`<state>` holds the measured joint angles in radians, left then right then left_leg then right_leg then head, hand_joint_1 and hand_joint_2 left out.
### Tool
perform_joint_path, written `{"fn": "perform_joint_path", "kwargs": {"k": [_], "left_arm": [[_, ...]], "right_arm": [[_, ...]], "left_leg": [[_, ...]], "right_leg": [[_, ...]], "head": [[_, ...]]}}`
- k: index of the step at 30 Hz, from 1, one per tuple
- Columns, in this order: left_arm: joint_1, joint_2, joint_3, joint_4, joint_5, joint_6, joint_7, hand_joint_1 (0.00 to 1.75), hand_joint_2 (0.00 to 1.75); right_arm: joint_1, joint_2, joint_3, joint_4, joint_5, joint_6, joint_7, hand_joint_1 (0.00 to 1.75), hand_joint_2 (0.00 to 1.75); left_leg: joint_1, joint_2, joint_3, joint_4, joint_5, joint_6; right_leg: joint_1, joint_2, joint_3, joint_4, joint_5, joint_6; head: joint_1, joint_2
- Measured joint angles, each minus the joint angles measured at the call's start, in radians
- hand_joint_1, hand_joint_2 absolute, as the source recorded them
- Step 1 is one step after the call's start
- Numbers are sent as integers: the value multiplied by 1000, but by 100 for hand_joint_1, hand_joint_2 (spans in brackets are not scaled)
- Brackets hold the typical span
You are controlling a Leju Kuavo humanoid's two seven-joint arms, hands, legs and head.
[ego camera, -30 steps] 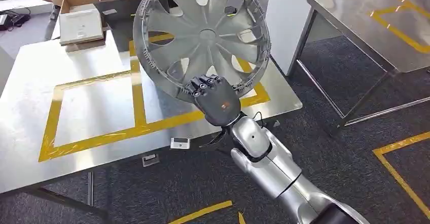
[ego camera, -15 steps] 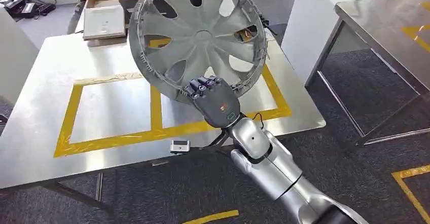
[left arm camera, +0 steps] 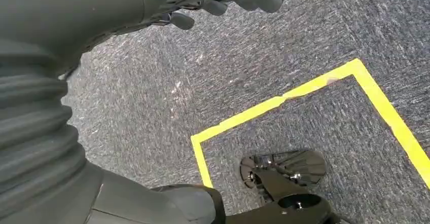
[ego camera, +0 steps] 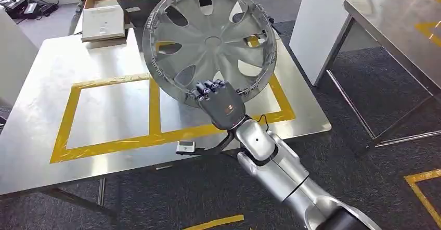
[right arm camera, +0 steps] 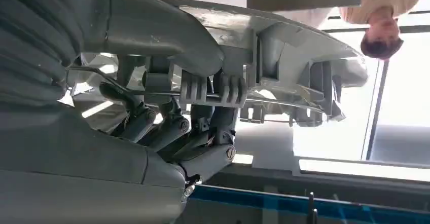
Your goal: Take the parts from the cabinet and place them on the table.
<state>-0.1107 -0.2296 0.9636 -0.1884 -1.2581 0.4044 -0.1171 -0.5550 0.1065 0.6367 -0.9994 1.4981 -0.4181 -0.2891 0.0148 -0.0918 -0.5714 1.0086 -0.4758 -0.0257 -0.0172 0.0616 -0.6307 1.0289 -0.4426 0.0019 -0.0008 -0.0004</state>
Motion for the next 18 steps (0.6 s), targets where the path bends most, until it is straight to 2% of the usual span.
{"fn": "perform_joint_path", "kwargs": {"k": [6,11,18], "left_arm": [[-1,0,0,0,5,-22,-33,0,175],[-7,-1,0,0,-1,11,-34,0,175],[-15,-3,0,0,-1,24,-37,0,175]], "right_arm": [[-42,28,6,123,28,3,46,175,175],[-90,50,6,258,28,-23,40,175,175],[-120,66,6,355,29,-24,27,175,175]], "left_leg": [[-2,0,0,1,0,0],[-2,-1,0,2,0,0],[-2,-1,0,2,0,0]], "right_leg": [[0,0,2,-1,0,0],[0,-1,4,-3,1,1],[-1,0,4,-4,1,1]], "head": [[0,0],[0,0],[0,0]]}}
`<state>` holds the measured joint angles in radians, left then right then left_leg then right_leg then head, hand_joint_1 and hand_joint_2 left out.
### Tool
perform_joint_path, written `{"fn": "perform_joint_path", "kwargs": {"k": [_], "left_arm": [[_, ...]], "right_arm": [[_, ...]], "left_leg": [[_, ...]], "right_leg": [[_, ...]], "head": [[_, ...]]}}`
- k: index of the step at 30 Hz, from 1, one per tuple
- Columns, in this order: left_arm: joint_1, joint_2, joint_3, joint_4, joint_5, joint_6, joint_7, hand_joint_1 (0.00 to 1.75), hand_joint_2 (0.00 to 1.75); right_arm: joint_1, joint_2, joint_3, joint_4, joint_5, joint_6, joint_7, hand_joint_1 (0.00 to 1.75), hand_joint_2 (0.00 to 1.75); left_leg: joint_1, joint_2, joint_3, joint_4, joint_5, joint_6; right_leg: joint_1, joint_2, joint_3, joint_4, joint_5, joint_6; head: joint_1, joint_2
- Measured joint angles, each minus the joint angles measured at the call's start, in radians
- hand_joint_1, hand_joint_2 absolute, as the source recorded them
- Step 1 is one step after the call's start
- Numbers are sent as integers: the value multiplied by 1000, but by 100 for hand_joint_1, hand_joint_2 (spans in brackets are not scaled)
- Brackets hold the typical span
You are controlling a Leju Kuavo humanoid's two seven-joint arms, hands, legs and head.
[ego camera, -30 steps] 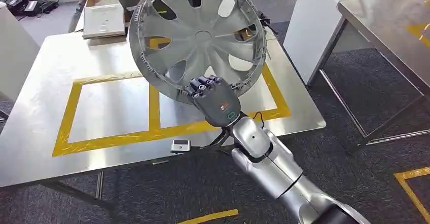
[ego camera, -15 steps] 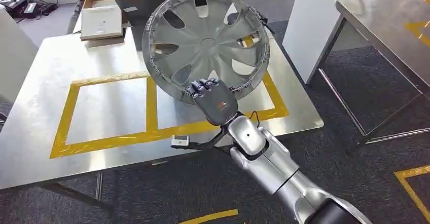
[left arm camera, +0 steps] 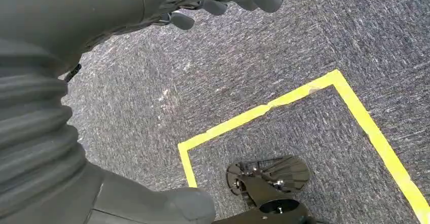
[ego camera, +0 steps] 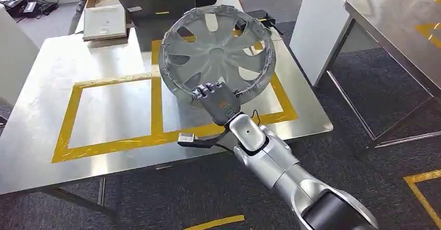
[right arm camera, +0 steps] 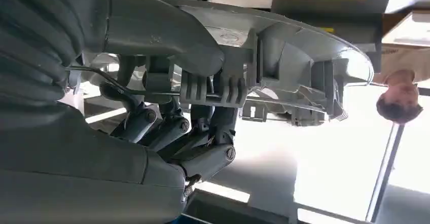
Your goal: Take the parts from the cabinet and place them on the table.
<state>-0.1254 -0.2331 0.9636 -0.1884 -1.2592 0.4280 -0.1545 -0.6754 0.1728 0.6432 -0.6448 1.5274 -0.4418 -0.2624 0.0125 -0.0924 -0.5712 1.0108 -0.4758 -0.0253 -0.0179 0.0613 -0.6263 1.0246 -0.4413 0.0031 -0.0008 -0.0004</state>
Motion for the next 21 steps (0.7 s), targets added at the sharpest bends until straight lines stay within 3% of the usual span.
{"fn": "perform_joint_path", "kwargs": {"k": [2,3,4,10,11,21], "left_arm": [[-2,-1,0,0,0,11,-6,0,175],[-3,-1,0,0,-1,18,-7,0,175],[-3,-2,0,0,-2,25,-7,0,175],[-4,-3,-5,0,-19,40,-10,0,175],[-4,-3,-5,0,-20,40,-10,0,0],[-5,-3,-5,0,-19,24,3,0,0]], "right_arm": [[-12,7,0,33,-10,0,-28,175,175],[-15,11,0,43,-14,-1,-41,0,175],[-16,16,0,53,-18,-4,-54,0,0],[-22,34,0,95,-33,-16,-67,0,0],[-22,35,0,97,-35,-19,-68,0,0],[-22,39,0,112,-29,-41,-43,0,0]], "left_leg": [[0,0,0,0,0,0],[0,0,0,0,0,0],[0,0,0,0,0,0],[0,0,1,0,0,0],[0,0,1,0,0,0],[0,0,4,0,0,0]], "right_leg": [[0,0,0,0,0,0],[0,0,0,0,0,0],[0,0,0,0,0,0],[0,0,1,-1,0,0],[0,0,1,-1,0,0],[0,0,5,-1,0,0]], "head": [[0,0],[0,0],[0,0],[0,0],[0,0],[0,0]]}}
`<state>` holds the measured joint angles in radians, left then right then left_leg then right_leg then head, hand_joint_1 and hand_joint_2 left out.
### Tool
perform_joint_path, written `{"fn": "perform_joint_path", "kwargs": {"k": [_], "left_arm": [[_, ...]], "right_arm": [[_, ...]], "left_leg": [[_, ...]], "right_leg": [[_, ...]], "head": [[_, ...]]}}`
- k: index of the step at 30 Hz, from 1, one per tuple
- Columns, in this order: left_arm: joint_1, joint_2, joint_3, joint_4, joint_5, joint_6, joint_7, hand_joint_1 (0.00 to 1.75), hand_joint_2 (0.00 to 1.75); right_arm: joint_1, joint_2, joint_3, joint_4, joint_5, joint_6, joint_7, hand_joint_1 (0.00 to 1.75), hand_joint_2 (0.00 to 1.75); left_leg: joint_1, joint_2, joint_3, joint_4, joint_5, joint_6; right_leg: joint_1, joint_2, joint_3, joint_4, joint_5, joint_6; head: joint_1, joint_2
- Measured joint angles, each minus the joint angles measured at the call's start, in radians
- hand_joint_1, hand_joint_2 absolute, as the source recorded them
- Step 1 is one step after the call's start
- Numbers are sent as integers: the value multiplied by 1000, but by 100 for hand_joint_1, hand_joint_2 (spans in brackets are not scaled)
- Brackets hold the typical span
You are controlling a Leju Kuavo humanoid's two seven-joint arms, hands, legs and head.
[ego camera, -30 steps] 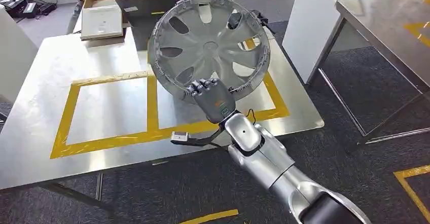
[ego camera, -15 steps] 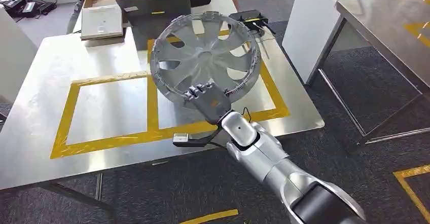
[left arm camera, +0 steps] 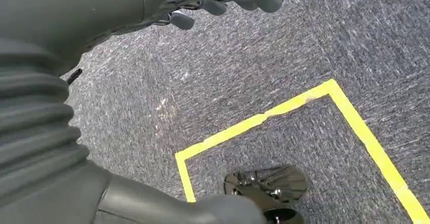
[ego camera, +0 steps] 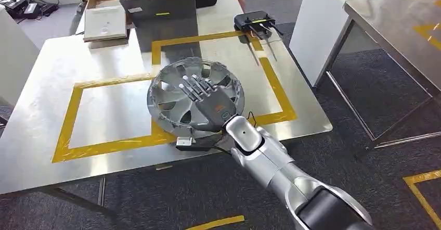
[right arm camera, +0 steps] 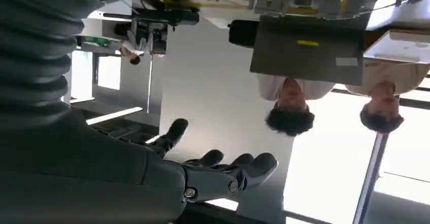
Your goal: Take the parts from the cabinet and place them on the table.
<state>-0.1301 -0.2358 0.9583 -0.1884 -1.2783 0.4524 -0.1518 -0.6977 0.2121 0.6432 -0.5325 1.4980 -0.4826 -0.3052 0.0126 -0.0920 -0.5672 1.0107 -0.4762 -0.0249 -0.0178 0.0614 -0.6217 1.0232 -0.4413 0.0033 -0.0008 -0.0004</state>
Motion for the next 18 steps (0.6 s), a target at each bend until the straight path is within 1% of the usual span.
{"fn": "perform_joint_path", "kwargs": {"k": [5,7,8,9,10,11,12,13,14,15,16,17,18], "left_arm": [[1,0,0,0,13,-13,-1,0,0],[1,1,0,0,20,-16,-5,0,0],[2,3,0,-1,21,-16,-5,0,0],[3,4,0,-1,21,-16,-6,0,0],[3,4,0,-1,21,-16,-6,0,0],[4,2,0,-1,21,-16,-6,0,0],[5,3,0,-1,21,-16,-6,0,0],[6,3,0,-2,20,-16,-6,0,0],[8,3,0,-2,19,-16,-6,0,0],[10,4,0,-2,18,-16,-6,0,0],[11,4,0,-2,16,-16,-2,0,0],[12,5,0,-1,14,-16,-2,0,0],[12,5,0,-1,11,-17,-1,0,0]], "right_arm": [[0,6,0,1,-16,-6,-16,0,0],[2,8,0,1,-36,-14,-33,0,0],[3,10,-1,1,-48,-19,-44,0,0],[6,13,-3,1,-66,-25,-61,0,0],[7,16,-7,1,-80,-30,-75,0,0],[12,18,-11,0,-88,-33,-82,0,0],[12,19,-15,-1,-95,-37,-88,0,0],[13,20,-17,-4,-102,-39,-95,0,0],[18,20,-18,-6,-106,-40,-98,0,0],[27,19,-19,-9,-109,-40,-101,0,0],[39,19,-21,-14,-114,-40,-103,0,0],[49,19,-22,-21,-118,-40,-105,0,0],[55,19,-22,-31,-119,-40,-105,0,0]], "left_leg": [[0,0,1,0,0,0],[0,0,1,0,-1,1],[-4,0,1,10,-2,12],[-4,1,4,2,3,18],[-4,6,13,-21,18,25],[8,19,27,-45,32,26],[9,20,31,-56,37,32],[11,26,30,-57,39,33],[11,31,28,-56,39,33],[13,37,26,-54,39,32],[15,41,22,-50,39,29],[20,42,17,-45,38,24],[26,43,12,-37,36,16]], "right_leg": [[0,0,0,0,0,0],[0,0,1,0,0,0],[-7,1,3,-8,7,11],[-9,5,6,-16,11,16],[-4,9,11,-27,18,20],[-3,-11,11,-14,5,17],[3,-31,-6,21,-26,19],[2,-41,-36,90,-69,22],[-1,-46,-69,165,-106,27],[-5,-47,-100,234,-133,32],[-9,-48,-118,274,-138,38],[-14,-49,-108,258,-117,44],[-20,-51,-73,198,-80,50]], "head": [[0,0],[0,0],[0,0],[-1,0],[-1,0],[0,0],[4,0],[4,0],[4,0],[4,0],[4,0],[4,0],[4,0]]}}
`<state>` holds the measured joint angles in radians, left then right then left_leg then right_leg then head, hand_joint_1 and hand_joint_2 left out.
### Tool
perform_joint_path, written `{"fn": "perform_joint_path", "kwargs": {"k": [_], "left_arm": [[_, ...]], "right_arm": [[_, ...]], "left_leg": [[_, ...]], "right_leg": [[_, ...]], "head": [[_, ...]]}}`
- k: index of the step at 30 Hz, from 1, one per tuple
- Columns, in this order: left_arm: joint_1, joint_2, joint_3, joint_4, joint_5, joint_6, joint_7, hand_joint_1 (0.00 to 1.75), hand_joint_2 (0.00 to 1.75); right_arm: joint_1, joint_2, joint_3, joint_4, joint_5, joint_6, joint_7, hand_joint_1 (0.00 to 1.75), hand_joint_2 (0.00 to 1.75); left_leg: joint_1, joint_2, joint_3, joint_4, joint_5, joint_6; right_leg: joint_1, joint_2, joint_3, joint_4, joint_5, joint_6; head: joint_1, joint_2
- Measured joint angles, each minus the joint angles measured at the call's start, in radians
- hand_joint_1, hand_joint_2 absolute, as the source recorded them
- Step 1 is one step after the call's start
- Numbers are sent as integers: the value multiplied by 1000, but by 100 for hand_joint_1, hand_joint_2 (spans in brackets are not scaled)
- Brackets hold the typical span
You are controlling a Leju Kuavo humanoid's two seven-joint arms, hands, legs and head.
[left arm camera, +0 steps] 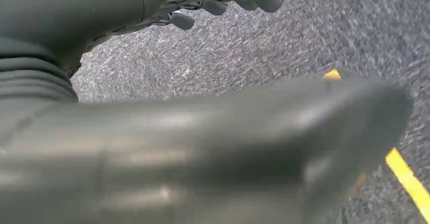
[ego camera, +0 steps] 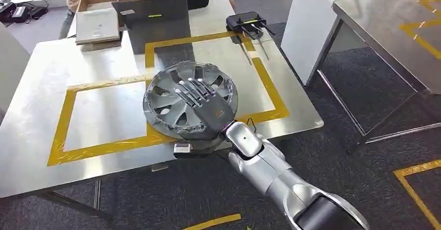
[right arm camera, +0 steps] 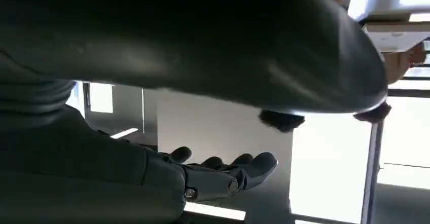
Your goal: Take the parts from the cabinet and place them on the table.
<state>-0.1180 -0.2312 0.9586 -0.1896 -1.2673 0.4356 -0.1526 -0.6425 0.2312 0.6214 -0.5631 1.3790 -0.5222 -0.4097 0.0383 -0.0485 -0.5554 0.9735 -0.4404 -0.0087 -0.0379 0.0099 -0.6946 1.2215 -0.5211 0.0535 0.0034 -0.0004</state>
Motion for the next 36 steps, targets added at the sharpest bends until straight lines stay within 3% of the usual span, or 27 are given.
{"fn": "perform_joint_path", "kwargs": {"k": [2,3,4,5,7,8,9,10,12,13,14,15,17,18,19,22,23,24,25,27,28,29,30,32,33,34,36], "left_arm": [[-1,0,0,0,-2,0,1,0,0],[-1,5,0,-3,-2,0,2,0,0],[-1,5,0,-2,-3,0,2,0,0],[-1,6,0,-3,-4,0,1,0,0],[2,8,0,-3,-11,0,3,0,0],[4,8,0,-2,-11,0,3,0,0],[5,10,0,-2,-13,0,5,0,0],[5,11,-1,-2,-18,0,8,0,0],[3,11,-3,-2,-26,-3,16,0,0],[4,11,-5,-2,-31,-7,16,0,0],[5,12,-8,-2,-34,-9,17,0,0],[7,13,-10,-2,-38,-10,17,0,0],[10,14,-19,-2,-51,-11,16,0,0],[10,19,-21,-3,-53,-11,17,0,0],[13,21,-24,-3,-54,-11,19,0,0],[20,26,-31,-3,-65,-24,39,0,0],[24,27,-33,-2,-69,-28,45,0,0],[24,29,-34,-2,-75,-33,57,0,0],[24,30,-36,-2,-79,-35,67,0,0],[28,32,-44,-2,-87,-44,86,0,0],[31,33,-45,-2,-88,-45,93,0,0],[33,34,-47,-2,-91,-49,99,0,0],[34,35,-49,-2,-92,-50,101,0,0],[35,37,-50,-2,-93,-50,101,0,0],[35,37,-50,-2,-92,-50,100,0,0],[35,38,-50,-2,-88,-50,100,0,0],[36,43,-50,-2,-83,-50,99,0,0]], "right_arm": [[5,0,-2,-17,-3,0,0,0,0],[7,0,-3,-25,-6,0,1,0,0],[15,0,-4,-34,-6,-2,1,0,0],[17,-1,-6,-38,-7,-1,3,0,0],[27,-1,-6,-55,-6,-1,5,0,0],[32,-1,-6,-60,-7,-2,8,0,0],[36,-1,-7,-65,-7,-2,9,0,0],[40,-2,-8,-69,-7,-5,10,0,0],[54,-5,-12,-78,-9,-10,12,0,0],[63,-7,-15,-82,-9,-9,16,0,0],[73,-11,-16,-86,-8,-8,19,0,0],[81,-15,-18,-90,-9,-8,22,0,0],[90,-22,-26,-100,-18,-16,24,0,0],[93,-25,-30,-105,-21,-22,21,0,0],[97,-29,-32,-108,-28,-24,17,0,0],[111,-32,-41,-110,-41,-24,6,0,0],[115,-37,-45,-109,-45,-24,7,0,0],[121,-40,-47,-110,-48,-24,8,0,0],[126,-45,-49,-110,-51,-24,8,0,0],[141,-51,-53,-109,-60,-27,8,0,0],[149,-52,-54,-109,-63,-29,7,0,0],[157,-54,-55,-109,-66,-30,6,0,0],[162,-55,-55,-109,-69,-32,5,0,0],[167,-55,-58,-109,-78,-41,-4,0,0],[167,-55,-59,-109,-80,-46,-10,0,0],[169,-55,-61,-109,-83,-55,-16,0,0],[172,-56,-71,-108,-92,-64,-22,0,0]], "left_leg": [[11,0,-14,26,-10,-20],[10,-3,-26,36,-14,-34],[8,-7,-33,46,-19,-45],[6,-9,-34,54,-22,-52],[11,-15,-41,45,-12,-67],[15,-2,-43,54,-17,-70],[12,26,-54,84,-51,-65],[11,37,-76,144,-103,-62],[3,39,-128,297,-194,-58],[1,39,-137,341,-210,-55],[-2,39,-126,342,-204,-51],[-7,39,-90,296,-178,-43],[-19,43,21,128,-117,-20],[-26,50,61,52,-132,-12],[-31,53,65,64,-108,-16],[-39,49,44,56,-96,1],[-29,51,39,44,-79,11],[-29,53,36,40,-65,17],[-29,53,22,39,-54,28],[-30,51,-7,41,-31,31],[-31,51,-22,43,-22,31],[-31,51,-37,46,-13,29],[-31,51,-50,50,-5,27],[-30,50,-74,59,7,21],[-30,50,-80,65,12,17],[-34,48,-89,68,18,8],[-34,47,-86,66,31,-4]], "right_leg": [[-16,-2,105,-174,60,19],[-7,13,111,-173,36,20],[-6,26,91,-153,65,-3],[-9,23,97,-171,34,-16],[-6,19,85,-156,40,-39],[-7,12,81,-162,49,-52],[-3,8,78,-165,55,-61],[0,5,72,-166,61,-68],[9,-7,56,-166,73,-74],[14,-11,49,-166,78,-76],[19,-15,42,-166,84,-77],[23,-19,34,-165,91,-77],[27,-21,22,-165,103,-74],[27,-24,19,-166,110,-70],[29,-24,21,-171,118,-64],[24,-26,24,-184,141,-41],[27,-25,19,-186,145,-34],[23,-19,9,-171,111,-29],[23,-16,-6,-127,52,-25],[23,-14,-48,23,-56,-17],[23,-12,-61,89,-77,-14],[23,-12,-56,112,-68,-14],[23,-12,-30,91,-43,-15],[23,-12,80,-52,13,-20],[23,-8,146,-143,6,-26],[32,-5,168,-185,-16,-37],[33,-5,160,-183,-4,-51]], "head": [[1,0],[3,0],[3,0],[3,0],[3,0],[-1,0],[-4,0],[-5,0],[-6,0],[-6,0],[-6,0],[-6,0],[-6,0],[-5,0],[-3,0],[-6,0],[-6,0],[-6,0],[-4,0],[-4,0],[-3,0],[-3,0],[-4,0],[-3,0],[-3,0],[-4,0],[2,0]]}}
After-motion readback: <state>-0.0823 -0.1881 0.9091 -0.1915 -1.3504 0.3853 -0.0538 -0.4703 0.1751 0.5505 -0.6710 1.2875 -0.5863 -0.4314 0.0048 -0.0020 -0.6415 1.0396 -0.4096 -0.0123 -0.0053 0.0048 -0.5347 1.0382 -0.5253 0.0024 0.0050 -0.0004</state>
